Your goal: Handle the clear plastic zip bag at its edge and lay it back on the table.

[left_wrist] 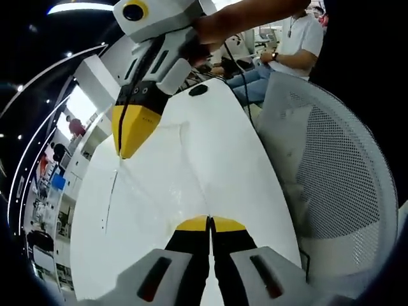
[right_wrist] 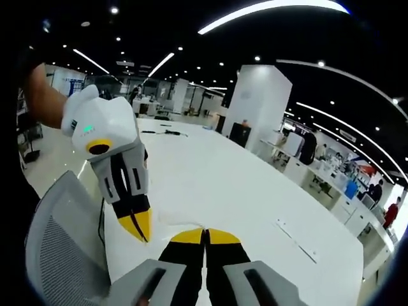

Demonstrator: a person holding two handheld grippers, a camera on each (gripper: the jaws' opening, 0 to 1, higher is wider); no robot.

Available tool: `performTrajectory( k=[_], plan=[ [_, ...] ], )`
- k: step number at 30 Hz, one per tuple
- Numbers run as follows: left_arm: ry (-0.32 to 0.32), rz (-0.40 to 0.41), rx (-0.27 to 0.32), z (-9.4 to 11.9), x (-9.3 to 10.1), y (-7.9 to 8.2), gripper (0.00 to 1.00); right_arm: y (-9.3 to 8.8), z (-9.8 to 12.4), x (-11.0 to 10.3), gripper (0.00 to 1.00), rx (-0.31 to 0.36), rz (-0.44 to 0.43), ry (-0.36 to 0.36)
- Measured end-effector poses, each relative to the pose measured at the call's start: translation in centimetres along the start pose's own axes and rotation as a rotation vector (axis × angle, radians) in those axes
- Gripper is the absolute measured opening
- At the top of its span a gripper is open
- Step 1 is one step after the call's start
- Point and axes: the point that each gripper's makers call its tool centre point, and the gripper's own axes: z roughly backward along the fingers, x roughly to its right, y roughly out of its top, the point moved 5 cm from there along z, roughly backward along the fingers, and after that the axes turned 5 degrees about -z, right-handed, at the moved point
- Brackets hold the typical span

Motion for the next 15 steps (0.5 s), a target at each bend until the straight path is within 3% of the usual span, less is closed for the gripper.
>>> performTrajectory(
  k=[15],
  plan=[
    [-0.038, 0.044, -0.013, -0.8, 1.9, -0.5, 0.0, -3.2, -0.4, -2.3, 0.0, -0.074, -0.062, 0.045]
  ],
)
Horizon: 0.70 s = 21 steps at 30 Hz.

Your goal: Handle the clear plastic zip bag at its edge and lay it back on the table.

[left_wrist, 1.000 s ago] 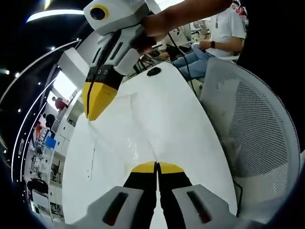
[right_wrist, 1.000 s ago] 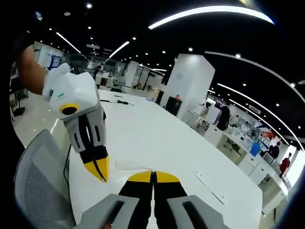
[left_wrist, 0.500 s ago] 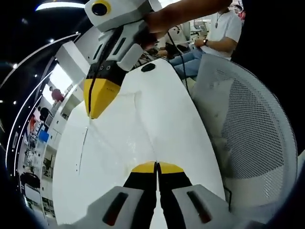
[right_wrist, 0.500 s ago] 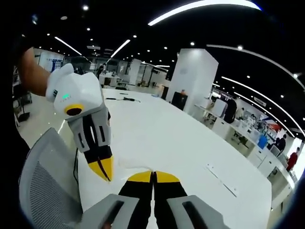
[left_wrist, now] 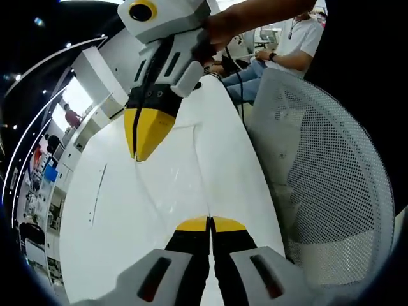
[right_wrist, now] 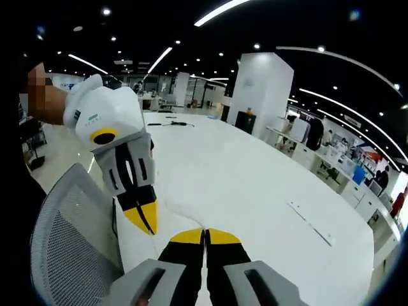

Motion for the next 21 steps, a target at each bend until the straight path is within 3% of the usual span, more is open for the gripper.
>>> performTrajectory(
  k=[8, 15, 21],
  plan=[
    [0.006, 0.057, -0.021, -1.2, 0.1, -0.3, 0.0, -1.4, -0.5, -0.7, 0.0, -0.032, -0.034, 0.013],
    [0.025, 0.097, -0.033, -1.9, -0.4, -1.0, 0.0, -2.0, 0.2, -0.3, 0.02, -0.03, -0.06, -0.016],
    [0.03, 0.109, -0.043, -2.0, -0.6, -1.6, 0.0, -2.3, 1.4, 0.0, 0.1, -0.009, -0.11, -0.05]
  ],
)
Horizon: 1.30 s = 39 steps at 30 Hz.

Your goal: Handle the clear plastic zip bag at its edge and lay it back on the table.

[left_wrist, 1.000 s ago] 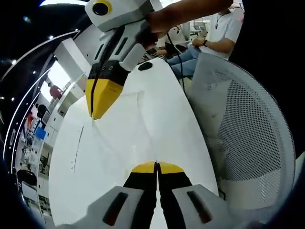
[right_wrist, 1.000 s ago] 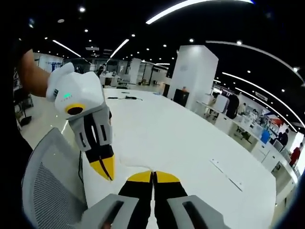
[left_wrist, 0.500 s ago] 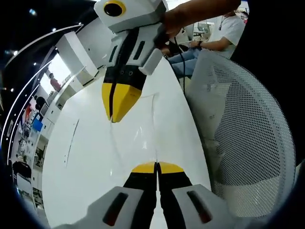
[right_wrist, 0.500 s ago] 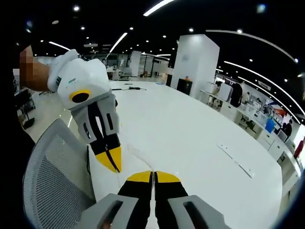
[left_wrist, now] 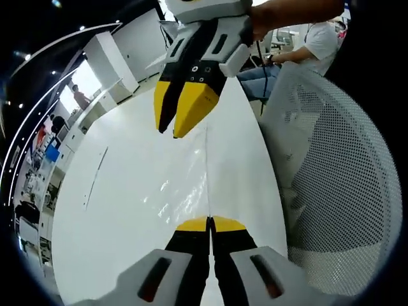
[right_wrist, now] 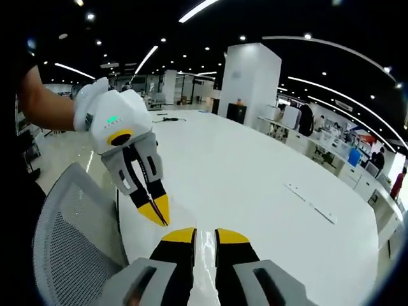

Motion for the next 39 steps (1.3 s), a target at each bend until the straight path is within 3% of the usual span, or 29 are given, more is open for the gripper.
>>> performTrajectory(
  k=[12, 24, 31, 39],
  plan=[
    [0.028, 0.038, -0.041, -0.6, -1.0, -1.2, 0.0, -2.1, 1.8, -0.1, 0.36, -0.014, -0.071, -0.039],
    [0.082, 0.081, -0.072, -1.2, -2.3, -2.0, 0.0, -3.9, 3.9, 0.4, 0.53, -0.012, -0.148, -0.107],
    [0.14, 0.122, -0.07, -0.7, -4.2, -2.9, 0.0, -4.4, 4.9, 0.6, 0.55, -0.003, -0.179, -0.14],
    [0.254, 0.166, -0.101, 1.0, -6.3, -4.6, 0.0, -5.0, 5.5, 0.9, 0.55, -0.005, -0.208, -0.16]
  ],
)
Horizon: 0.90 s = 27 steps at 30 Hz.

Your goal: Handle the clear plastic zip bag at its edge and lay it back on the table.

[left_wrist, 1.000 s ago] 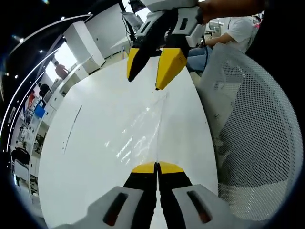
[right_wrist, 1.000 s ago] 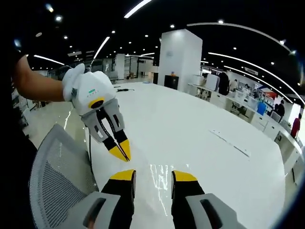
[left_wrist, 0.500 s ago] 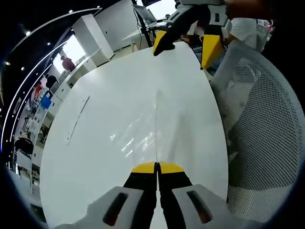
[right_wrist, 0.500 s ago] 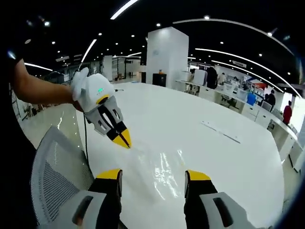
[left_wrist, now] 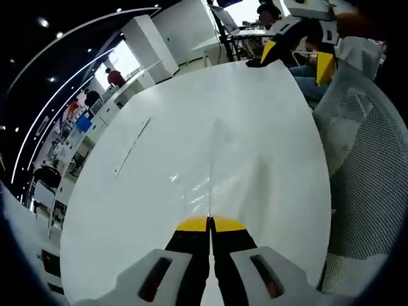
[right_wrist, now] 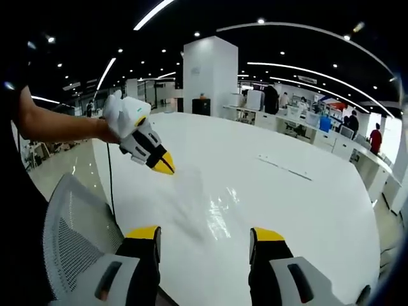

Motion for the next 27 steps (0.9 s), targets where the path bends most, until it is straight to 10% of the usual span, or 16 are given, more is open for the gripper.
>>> performTrajectory(
  k=[27],
  plan=[
    [0.014, 0.012, -0.087, -2.6, 2.2, 0.3, 0.0, -2.1, 1.1, 0.0, 0.78, 0.007, -0.05, -0.055]
  ],
)
